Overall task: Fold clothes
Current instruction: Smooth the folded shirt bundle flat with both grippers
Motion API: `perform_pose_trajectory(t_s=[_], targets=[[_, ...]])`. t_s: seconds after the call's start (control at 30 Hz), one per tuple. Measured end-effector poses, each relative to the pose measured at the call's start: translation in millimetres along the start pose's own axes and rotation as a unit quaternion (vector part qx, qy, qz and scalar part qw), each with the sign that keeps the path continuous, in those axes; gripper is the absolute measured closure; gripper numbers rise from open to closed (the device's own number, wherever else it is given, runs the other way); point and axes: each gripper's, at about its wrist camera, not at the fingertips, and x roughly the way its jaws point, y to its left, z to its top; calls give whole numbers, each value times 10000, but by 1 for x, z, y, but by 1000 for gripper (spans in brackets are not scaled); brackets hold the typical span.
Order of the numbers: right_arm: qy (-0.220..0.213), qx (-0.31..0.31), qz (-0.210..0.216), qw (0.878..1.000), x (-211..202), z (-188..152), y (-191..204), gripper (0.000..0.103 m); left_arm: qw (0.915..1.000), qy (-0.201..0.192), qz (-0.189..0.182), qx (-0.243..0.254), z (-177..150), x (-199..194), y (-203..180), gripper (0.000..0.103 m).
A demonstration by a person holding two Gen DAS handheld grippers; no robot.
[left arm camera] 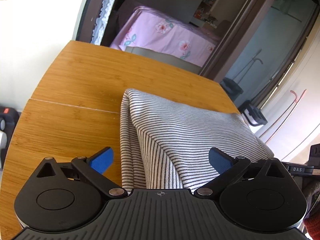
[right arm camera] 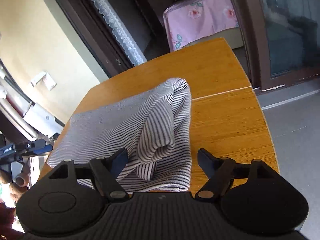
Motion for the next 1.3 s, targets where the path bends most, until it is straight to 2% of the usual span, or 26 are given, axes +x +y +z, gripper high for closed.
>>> perform_pose_trajectory(t_s=[0.07,0.13,0.17,0.27,0.33,0.37,0.4,0.67,0.77,0.83,0.97,1.1,1.13,1.17,1.27,1.3], targets=[[-353,14,-22,9994,-9,6,-1,13,9998,-88,-190,36,5,-8,-5,0],[-634,-66,-75,9979,-11,9,3,2,9990,-114,-414,102,3,-9,-15,0],[-775,-106,-102,9969,-12,10,5,0,9984,-127,-527,135,2,-10,-20,0],[-649,-458,-550,9953,10,4,14,0,9948,-19,-950,355,-6,-5,-38,0],[-338,-765,-1152,9898,33,-5,18,0,9920,121,-1181,425,-14,5,-48,0],[-191,-911,-1388,9859,44,-11,20,0,9925,131,-1127,445,-15,9,-48,0],[-166,-899,-1399,9859,47,-14,19,0,9930,141,-1074,465,-16,13,-48,0],[-96,-913,-1156,9890,49,-28,27,0,9957,224,-643,621,-23,45,-47,0],[39,-901,-937,9915,45,-31,34,0,9960,170,-408,781,-22,53,-49,0],[-89,-898,-743,9931,37,-29,39,0,9956,134,-257,889,-20,56,-51,0],[-504,-1078,-843,9893,30,-14,47,0,9952,162,-179,945,-18,57,-53,0],[201,-1320,-1271,9829,65,-12,47,0,9949,170,-115,986,-19,53,-57,0],[195,-1292,-1256,9834,67,-16,46,0,9948,165,-86,1003,-20,52,-60,0],[142,-1246,-1222,9845,68,-20,46,0,9946,160,-75,1023,-20,50,-62,0],[34,-1111,-1192,9866,66,-27,44,0,9940,189,-564,923,-22,37,-69,0],[18,-1068,-1199,9870,65,-29,44,0,9925,225,-836,862,-22,34,-70,0]])
